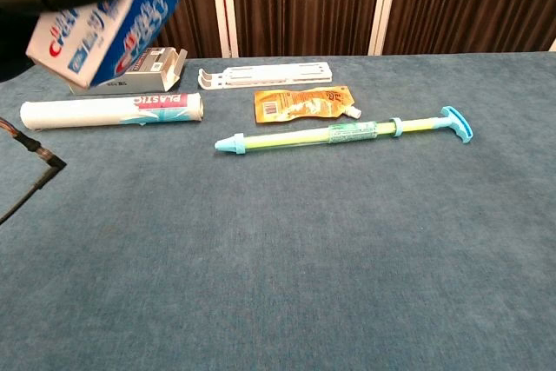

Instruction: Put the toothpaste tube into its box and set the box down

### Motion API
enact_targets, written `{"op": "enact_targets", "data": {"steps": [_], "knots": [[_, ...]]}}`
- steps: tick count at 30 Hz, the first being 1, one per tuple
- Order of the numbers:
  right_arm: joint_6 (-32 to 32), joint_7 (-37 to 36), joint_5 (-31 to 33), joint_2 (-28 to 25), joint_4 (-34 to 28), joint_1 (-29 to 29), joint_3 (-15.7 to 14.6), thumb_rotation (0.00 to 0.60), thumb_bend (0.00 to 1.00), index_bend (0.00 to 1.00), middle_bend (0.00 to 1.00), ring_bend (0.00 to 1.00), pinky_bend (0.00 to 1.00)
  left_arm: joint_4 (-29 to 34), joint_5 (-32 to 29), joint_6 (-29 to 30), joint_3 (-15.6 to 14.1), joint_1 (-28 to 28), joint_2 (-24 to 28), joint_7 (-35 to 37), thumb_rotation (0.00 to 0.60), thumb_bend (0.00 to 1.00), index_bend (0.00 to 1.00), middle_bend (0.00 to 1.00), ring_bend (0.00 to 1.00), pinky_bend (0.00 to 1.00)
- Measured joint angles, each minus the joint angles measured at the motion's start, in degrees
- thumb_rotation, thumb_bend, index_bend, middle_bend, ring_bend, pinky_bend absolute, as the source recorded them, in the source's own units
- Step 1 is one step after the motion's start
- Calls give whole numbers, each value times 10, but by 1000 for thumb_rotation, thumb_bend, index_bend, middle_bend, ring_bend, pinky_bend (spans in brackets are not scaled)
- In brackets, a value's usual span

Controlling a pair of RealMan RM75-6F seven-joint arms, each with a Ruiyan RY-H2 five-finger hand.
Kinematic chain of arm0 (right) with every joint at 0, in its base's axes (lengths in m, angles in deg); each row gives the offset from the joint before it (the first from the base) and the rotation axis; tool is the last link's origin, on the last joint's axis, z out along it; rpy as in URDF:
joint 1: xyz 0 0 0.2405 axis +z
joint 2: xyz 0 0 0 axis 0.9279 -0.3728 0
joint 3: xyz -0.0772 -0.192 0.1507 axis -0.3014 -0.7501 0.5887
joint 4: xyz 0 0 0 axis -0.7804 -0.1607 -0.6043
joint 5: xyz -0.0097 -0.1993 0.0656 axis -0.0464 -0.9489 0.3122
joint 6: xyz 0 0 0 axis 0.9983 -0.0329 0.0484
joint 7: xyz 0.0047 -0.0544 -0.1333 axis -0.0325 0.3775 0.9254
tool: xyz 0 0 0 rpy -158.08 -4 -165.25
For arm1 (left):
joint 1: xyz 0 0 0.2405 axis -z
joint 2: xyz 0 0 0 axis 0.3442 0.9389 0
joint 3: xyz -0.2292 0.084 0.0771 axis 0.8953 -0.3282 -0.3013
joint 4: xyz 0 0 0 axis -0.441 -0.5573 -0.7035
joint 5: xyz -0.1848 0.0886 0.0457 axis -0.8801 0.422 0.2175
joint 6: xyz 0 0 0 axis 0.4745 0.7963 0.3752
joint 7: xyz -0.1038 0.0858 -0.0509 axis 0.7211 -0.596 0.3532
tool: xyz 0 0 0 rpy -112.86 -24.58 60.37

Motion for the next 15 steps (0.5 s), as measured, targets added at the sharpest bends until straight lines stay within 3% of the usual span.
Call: {"op": "enact_targets", "data": {"steps": [8, 11, 15], "knots": [[-10, -14, -22, 19, 17, -10, -12, 600, 315, 155, 125, 71, 41, 36, -144, -34, 4, 12, 12, -310, 600, 516, 563, 560, 403, 597], [-12, -21, -27, 19, 14, -13, -14, 600, 315, 161, 125, 71, 41, 36, -201, -53, 3, 18, 3, -368, 600, 514, 559, 554, 397, 588], [-15, -23, -35, 18, 13, -17, -16, 600, 315, 172, 125, 72, 41, 15, -225, -78, -3, 30, -26, -412, 600, 511, 553, 544, 390, 583]]}}
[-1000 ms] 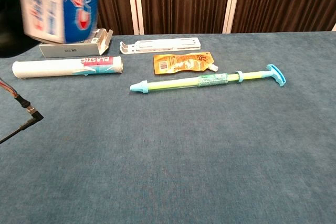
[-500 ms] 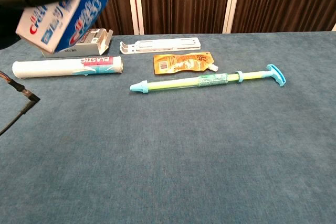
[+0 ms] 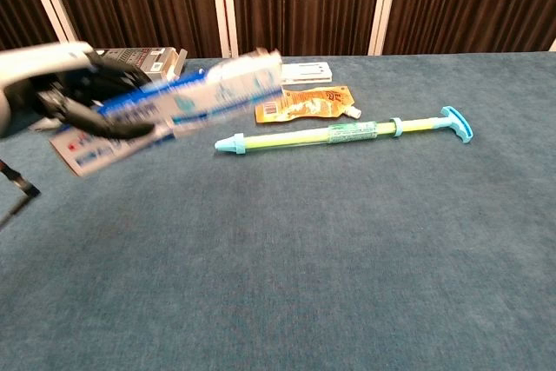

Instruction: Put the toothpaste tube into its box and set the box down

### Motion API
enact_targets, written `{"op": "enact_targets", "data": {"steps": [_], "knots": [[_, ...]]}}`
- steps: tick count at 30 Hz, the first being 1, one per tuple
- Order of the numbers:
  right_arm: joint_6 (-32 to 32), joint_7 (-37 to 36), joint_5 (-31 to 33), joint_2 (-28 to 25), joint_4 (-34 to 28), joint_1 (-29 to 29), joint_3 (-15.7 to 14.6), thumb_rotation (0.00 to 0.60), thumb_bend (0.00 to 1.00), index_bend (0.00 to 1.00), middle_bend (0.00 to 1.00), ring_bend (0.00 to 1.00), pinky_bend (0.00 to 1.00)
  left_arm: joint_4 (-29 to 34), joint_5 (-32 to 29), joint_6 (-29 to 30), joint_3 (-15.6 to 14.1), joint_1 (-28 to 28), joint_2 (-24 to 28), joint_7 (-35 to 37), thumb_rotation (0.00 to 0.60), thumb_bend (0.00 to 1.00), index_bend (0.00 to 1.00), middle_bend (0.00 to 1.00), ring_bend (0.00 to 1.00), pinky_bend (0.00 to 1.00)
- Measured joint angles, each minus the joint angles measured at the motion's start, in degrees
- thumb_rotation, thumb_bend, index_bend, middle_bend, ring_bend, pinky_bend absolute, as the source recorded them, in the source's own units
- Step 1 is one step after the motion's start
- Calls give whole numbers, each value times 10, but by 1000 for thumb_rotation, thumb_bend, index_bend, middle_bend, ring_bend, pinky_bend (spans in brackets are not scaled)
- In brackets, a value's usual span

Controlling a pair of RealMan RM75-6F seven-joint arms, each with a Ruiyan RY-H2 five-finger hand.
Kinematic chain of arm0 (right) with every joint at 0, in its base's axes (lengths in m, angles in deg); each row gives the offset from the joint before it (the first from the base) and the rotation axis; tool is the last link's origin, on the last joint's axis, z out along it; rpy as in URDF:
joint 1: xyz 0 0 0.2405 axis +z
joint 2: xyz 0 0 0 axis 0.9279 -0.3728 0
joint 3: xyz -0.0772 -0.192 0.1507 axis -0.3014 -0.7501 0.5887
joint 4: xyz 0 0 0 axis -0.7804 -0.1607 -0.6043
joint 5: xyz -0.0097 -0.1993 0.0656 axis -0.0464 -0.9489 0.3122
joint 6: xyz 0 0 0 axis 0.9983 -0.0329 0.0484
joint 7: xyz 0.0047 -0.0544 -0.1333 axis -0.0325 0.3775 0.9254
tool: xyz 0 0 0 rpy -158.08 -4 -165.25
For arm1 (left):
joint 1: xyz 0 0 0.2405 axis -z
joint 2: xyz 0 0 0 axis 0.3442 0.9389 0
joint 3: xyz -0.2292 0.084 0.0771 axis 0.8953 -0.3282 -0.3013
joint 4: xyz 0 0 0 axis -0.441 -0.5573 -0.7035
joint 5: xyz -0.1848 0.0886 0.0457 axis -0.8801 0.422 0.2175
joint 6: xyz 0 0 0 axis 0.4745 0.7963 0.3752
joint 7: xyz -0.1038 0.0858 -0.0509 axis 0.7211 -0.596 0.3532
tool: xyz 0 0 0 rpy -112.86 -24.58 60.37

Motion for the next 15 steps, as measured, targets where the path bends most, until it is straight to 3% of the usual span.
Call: {"op": "enact_targets", "data": {"steps": [8, 15], "knots": [[-7, -19, -8, 19, 23, -5, -6, 600, 316, 178, 125, 72, 41, -56, -15, -15, 6, 18, -68, -35, 600, 507, 544, 531, 376, 554], [-9, -50, -12, 44, 58, -8, -13, 600, 316, 179, 125, 71, 41, -83, -29, -18, 10, 28, -97, -81, 600, 499, 533, 520, 353, 518]]}}
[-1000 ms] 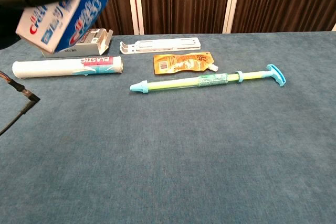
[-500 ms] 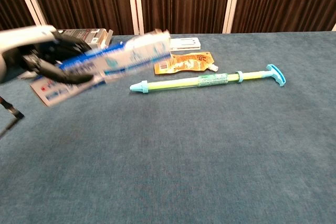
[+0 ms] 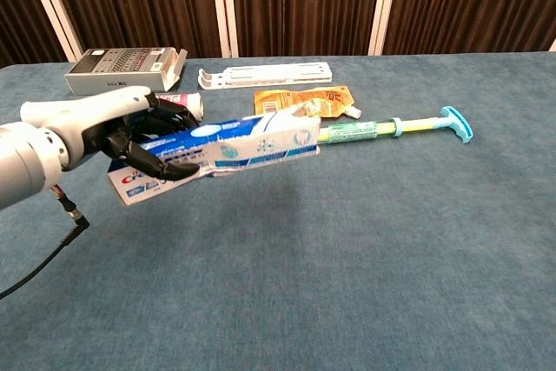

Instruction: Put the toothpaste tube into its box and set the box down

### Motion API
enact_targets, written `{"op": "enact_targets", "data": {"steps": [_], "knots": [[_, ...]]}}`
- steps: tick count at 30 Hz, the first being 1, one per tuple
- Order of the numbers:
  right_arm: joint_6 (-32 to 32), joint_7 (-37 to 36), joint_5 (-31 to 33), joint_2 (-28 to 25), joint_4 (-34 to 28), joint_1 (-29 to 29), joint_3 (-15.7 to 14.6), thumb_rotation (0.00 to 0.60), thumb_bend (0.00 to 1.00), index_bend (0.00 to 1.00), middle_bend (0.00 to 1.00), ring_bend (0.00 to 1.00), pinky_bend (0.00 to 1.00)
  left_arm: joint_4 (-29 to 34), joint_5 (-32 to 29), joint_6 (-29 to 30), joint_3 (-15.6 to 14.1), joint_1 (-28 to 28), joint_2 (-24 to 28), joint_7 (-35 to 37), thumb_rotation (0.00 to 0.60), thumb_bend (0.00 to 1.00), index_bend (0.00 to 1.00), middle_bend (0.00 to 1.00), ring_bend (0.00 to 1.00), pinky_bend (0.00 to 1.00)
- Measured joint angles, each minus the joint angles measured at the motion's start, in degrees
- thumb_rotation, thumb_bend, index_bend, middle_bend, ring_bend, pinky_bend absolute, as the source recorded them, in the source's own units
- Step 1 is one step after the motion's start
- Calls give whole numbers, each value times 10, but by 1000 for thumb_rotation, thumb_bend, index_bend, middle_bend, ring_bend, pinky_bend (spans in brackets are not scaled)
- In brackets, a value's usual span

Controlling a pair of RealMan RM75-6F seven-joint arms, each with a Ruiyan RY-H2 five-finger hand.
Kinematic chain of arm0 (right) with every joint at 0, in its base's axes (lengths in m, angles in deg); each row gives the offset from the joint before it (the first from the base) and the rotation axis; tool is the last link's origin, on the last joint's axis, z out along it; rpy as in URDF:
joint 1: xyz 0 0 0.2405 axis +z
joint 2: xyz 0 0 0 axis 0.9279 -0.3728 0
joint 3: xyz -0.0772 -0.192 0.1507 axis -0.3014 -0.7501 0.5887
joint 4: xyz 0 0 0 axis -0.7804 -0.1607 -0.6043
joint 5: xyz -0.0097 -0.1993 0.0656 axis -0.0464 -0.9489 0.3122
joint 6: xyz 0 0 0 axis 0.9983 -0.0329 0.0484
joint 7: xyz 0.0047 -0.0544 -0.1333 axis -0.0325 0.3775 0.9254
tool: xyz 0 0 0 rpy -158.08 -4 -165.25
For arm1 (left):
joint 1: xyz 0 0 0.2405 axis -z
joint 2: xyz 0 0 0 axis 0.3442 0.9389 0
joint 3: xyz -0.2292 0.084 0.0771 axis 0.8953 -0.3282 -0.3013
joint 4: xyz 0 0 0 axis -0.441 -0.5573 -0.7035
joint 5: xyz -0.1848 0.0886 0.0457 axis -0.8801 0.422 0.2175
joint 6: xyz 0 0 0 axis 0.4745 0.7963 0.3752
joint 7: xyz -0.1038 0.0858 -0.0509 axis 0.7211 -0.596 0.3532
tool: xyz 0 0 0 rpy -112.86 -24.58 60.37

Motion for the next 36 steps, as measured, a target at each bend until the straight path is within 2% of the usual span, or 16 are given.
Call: {"op": "enact_targets", "data": {"steps": [4, 7, 12, 17, 24, 29, 33, 36], "knots": [[-3, -23, -1, 16, 29, -3, -5, 600, 316, 179, 125, 72, 41, -15, -14, 12, 0, 3, -16, -43, 600, 480, 510, 497, 330, 495], [-5, -45, -1, 27, 48, -5, -8, 600, 315, 179, 125, 72, 42, -26, -31, 21, 0, 4, -28, -78, 600, 454, 462, 440, 270, 420], [-8, -80, -4, 41, 81, -12, -18, 600, 316, 178, 125, 71, 42, -31, -62, 24, -1, 6, -33, -121, 600, 414, 337, 228, 98, 229], [-9, -113, -11, 57, 114, -20, -34, 600, 316, 179, 123, 71, 41, -16, -69, 18, -5, 6, -19, -142, 600, 371, 270, 119, 5, 123], [11, -97, 1, 56, 107, -19, -36, 600, 313, 179, 122, 14, 30, 31, -64, 29, -14, 2, 16, -178, 600, 329, 242, 89, 0, 90], [31, -62, 24, 46, 72, -16, -34, 600, 311, 178, 123, 12, 28, 89, -60, 58, -18, -11, 56, -196, 600, 328, 262, 122, 1, 110], [39, -52, 34, 52, 73, -24, -44, 600, 310, 178, 123, 11, 29, 121, -26, 113, -22, -36, 82, -198, 600, 328, 291, 147, 26, 139], [46, -41, 41, 62, 99, -30, -54, 600, 310, 178, 123, 12, 29, 137, 10, 185, -26, -61, 112, -218, 600, 328, 290, 148, 29, 144]]}}
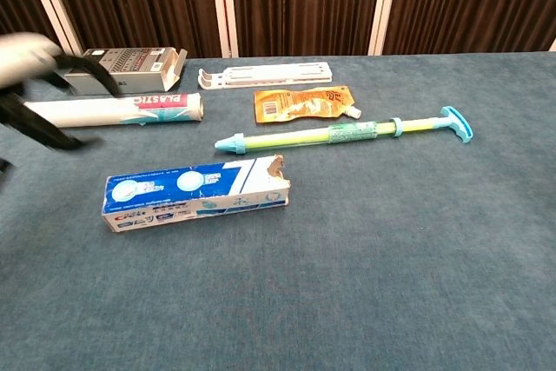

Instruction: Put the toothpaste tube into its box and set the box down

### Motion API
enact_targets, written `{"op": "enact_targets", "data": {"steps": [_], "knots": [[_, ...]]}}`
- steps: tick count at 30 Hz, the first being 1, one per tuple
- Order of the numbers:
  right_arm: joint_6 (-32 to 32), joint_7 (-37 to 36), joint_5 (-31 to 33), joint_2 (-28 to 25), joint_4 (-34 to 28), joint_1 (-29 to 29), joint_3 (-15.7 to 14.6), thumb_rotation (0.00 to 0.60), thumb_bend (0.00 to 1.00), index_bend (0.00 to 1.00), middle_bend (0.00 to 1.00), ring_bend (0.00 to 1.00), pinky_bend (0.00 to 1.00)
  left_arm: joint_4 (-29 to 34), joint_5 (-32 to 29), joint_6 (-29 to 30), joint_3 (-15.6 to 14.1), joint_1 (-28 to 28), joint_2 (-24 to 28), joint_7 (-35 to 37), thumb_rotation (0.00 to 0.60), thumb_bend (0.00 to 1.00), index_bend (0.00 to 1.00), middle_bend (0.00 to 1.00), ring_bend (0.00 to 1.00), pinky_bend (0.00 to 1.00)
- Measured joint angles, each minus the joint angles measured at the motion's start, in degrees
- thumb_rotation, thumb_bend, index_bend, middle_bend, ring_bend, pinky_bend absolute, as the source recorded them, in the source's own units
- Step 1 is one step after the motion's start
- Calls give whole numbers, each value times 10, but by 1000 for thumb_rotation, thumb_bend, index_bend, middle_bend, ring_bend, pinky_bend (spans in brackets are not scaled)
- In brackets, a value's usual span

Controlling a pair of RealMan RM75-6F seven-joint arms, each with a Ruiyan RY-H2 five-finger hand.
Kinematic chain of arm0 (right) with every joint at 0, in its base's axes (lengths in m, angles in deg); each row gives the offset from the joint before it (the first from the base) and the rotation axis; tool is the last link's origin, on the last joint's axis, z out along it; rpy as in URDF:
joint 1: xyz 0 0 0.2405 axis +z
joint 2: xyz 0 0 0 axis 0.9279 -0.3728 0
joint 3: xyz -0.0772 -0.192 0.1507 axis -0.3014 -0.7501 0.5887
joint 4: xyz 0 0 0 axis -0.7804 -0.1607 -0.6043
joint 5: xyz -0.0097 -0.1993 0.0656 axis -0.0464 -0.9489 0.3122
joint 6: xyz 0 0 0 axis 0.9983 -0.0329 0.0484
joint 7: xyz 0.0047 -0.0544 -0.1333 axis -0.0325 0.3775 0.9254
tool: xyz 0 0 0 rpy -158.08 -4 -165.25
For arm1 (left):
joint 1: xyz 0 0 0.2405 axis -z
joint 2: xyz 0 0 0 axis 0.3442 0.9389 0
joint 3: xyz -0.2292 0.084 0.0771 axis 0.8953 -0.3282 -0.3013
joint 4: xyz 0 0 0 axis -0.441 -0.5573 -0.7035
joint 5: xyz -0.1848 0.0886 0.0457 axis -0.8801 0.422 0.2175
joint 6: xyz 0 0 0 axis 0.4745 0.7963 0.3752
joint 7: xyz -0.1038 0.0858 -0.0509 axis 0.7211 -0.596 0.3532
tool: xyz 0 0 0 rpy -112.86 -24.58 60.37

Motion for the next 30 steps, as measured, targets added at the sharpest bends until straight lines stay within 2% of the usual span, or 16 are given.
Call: {"op": "enact_targets", "data": {"steps": [5, 8, 11, 19, 26, 30], "knots": [[2, 16, 20, 33, 87, -15, -10, 600, 310, 178, 123, 19, 28, 20, 62, 112, -7, -54, 96, -31, 600, 328, 290, 149, 29, 144], [0, 18, 31, 55, 148, -23, -11, 600, 310, 178, 123, 31, 29, 19, 96, 141, -18, -88, 158, -45, 600, 328, 291, 153, 29, 144], [-5, 22, 40, 74, 207, -29, -10, 600, 310, 178, 123, 41, 29, 5, 121, 164, -30, -123, 192, -56, 600, 328, 302, 160, 29, 144], [-8, 7, 59, 103, 296, -43, -4, 600, 310, 178, 124, 41, 29, -42, 124, 177, -40, -170, 209, -32, 600, 328, 303, 162, 29, 144], [-9, -24, 49, 123, 331, -45, -5, 600, 310, 178, 124, 42, 29, -55, 115, 160, -36, -192, 215, 18, 600, 328, 302, 163, 29, 144], [-9, -30, 43, 122, 332, -47, -10, 600, 310, 178, 124, 45, 29, -61, 111, 149, -33, -199, 210, 27, 600, 328, 305, 165, 29, 144]]}}
